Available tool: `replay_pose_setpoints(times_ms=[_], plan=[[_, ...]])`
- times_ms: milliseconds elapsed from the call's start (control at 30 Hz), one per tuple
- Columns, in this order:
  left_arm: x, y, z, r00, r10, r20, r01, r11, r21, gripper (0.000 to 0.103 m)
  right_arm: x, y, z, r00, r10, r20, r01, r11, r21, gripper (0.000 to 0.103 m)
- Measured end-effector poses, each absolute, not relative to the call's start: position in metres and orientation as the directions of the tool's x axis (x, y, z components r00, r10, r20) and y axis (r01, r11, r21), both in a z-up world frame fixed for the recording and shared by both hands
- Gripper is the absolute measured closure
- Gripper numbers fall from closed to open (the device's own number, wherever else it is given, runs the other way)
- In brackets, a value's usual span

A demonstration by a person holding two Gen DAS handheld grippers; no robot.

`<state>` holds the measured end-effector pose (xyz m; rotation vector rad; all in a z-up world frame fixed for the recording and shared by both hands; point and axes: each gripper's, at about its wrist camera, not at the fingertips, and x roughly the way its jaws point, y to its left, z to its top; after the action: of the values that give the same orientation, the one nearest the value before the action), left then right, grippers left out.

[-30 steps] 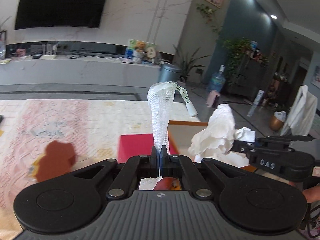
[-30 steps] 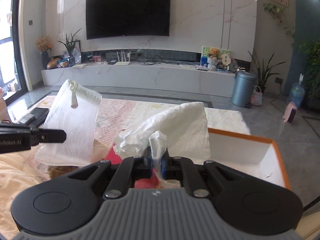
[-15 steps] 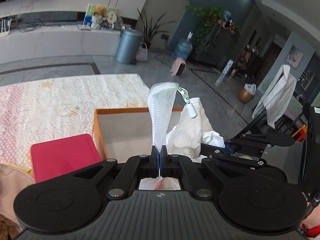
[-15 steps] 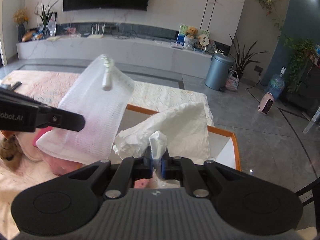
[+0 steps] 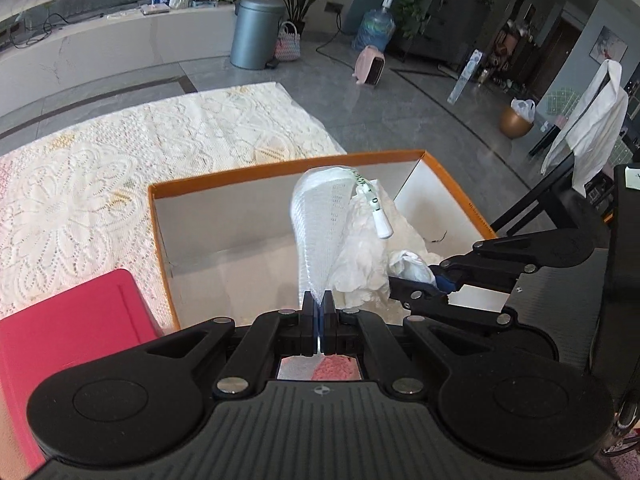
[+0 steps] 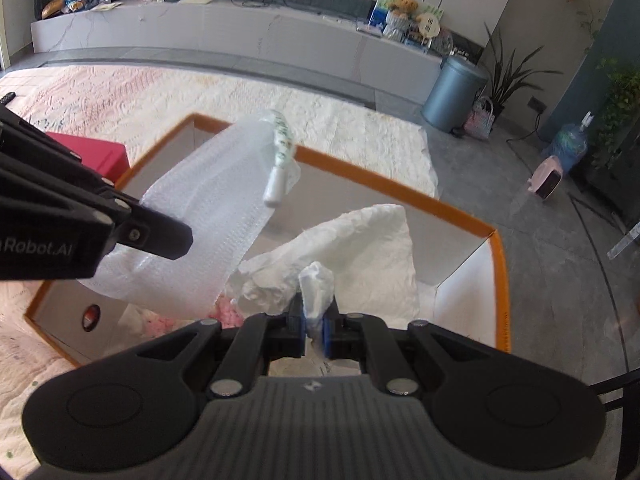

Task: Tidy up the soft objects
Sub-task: 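Open both tools to drop the sleeve and tissue into the box, then withdraw both tools from the orange box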

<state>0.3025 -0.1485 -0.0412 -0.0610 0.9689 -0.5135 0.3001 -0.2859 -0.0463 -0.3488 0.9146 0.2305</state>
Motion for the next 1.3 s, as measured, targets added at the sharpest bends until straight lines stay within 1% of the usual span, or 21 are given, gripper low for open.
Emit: replay_pose_setpoints(times_ms=[233,300,367,433,467,500,533,567,600,633,700,733,800,900,1067,1167,1300], plan=[[0.304,-0.157,-0.054,0.437,-0.408,-0.801,0.400,0.886,-0.233,0.102,0.309,-0.279,-0.072,0.544,0.041,-0.838,-0.373,0.906,-0.199,0.096],[0.304,-0.155,-0.056,0.425,-0.408,-0.808,0.397,0.886,-0.239,0.102,0.309,-0.279,-0.075,0.540,0.041,-0.841,-0.378,0.904,-0.199,0.091],[0.304,-0.157,-0.057,0.426,-0.398,-0.813,0.396,0.890,-0.229,0.101,0.309,-0.279,-0.075,0.538,0.041,-0.842,-0.382,0.902,-0.201,0.090],[0.302,-0.155,-0.055,0.434,-0.393,-0.811,0.390,0.893,-0.224,0.093,0.307,-0.279,-0.074,0.536,0.041,-0.843,-0.390,0.898,-0.204,0.086],[0.301,-0.155,-0.054,0.441,-0.395,-0.806,0.389,0.893,-0.225,0.090,0.307,-0.279,-0.073,0.536,0.038,-0.843,-0.392,0.896,-0.209,0.081],[0.300,-0.154,-0.052,0.446,-0.398,-0.802,0.389,0.893,-0.227,0.082,0.306,-0.279,-0.071,0.536,0.034,-0.843,-0.394,0.894,-0.215,0.074],[0.299,-0.154,-0.050,0.455,-0.398,-0.797,0.386,0.894,-0.226,0.072,0.306,-0.280,-0.070,0.537,0.030,-0.843,-0.394,0.892,-0.220,0.070],[0.297,-0.152,-0.047,0.464,-0.400,-0.791,0.384,0.895,-0.227,0.067,0.305,-0.281,-0.067,0.538,0.027,-0.843,-0.394,0.892,-0.222,0.061],[0.296,-0.151,-0.044,0.471,-0.404,-0.784,0.385,0.894,-0.229,0.059,0.304,-0.282,-0.065,0.538,0.026,-0.842,-0.393,0.892,-0.224,0.054],[0.293,-0.149,-0.041,0.479,-0.408,-0.778,0.383,0.894,-0.233,0.053,0.302,-0.284,-0.061,0.542,0.023,-0.840,-0.389,0.893,-0.226,0.052],[0.290,-0.145,-0.034,0.497,-0.414,-0.763,0.380,0.894,-0.238,0.047,0.300,-0.287,-0.054,0.546,0.016,-0.838,-0.381,0.895,-0.231,0.046],[0.287,-0.143,-0.031,0.504,-0.418,-0.755,0.378,0.894,-0.242,0.042,0.297,-0.288,-0.050,0.547,0.015,-0.837,-0.378,0.896,-0.232,0.039],[0.283,-0.137,-0.025,0.518,-0.425,-0.742,0.369,0.894,-0.255,0.037,0.291,-0.289,-0.042,0.556,0.001,-0.831,-0.370,0.896,-0.246,0.027],[0.274,-0.130,-0.016,0.534,-0.441,-0.721,0.365,0.890,-0.273,0.036,0.280,-0.291,-0.031,0.563,-0.020,-0.826,-0.351,0.899,-0.261,0.022],[0.251,-0.116,-0.001,0.582,-0.453,-0.676,0.353,0.889,-0.292,0.034,0.254,-0.291,-0.011,0.592,0.004,-0.806,-0.303,0.928,-0.218,0.021],[0.234,-0.105,0.005,0.609,-0.457,-0.649,0.346,0.889,-0.301,0.034,0.233,-0.285,0.001,0.636,0.026,-0.771,-0.267,0.945,-0.189,0.019],[0.208,-0.086,0.011,0.662,-0.432,-0.612,0.328,0.902,-0.282,0.034,0.202,-0.272,0.013,0.704,0.059,-0.707,-0.231,0.961,-0.150,0.016]])
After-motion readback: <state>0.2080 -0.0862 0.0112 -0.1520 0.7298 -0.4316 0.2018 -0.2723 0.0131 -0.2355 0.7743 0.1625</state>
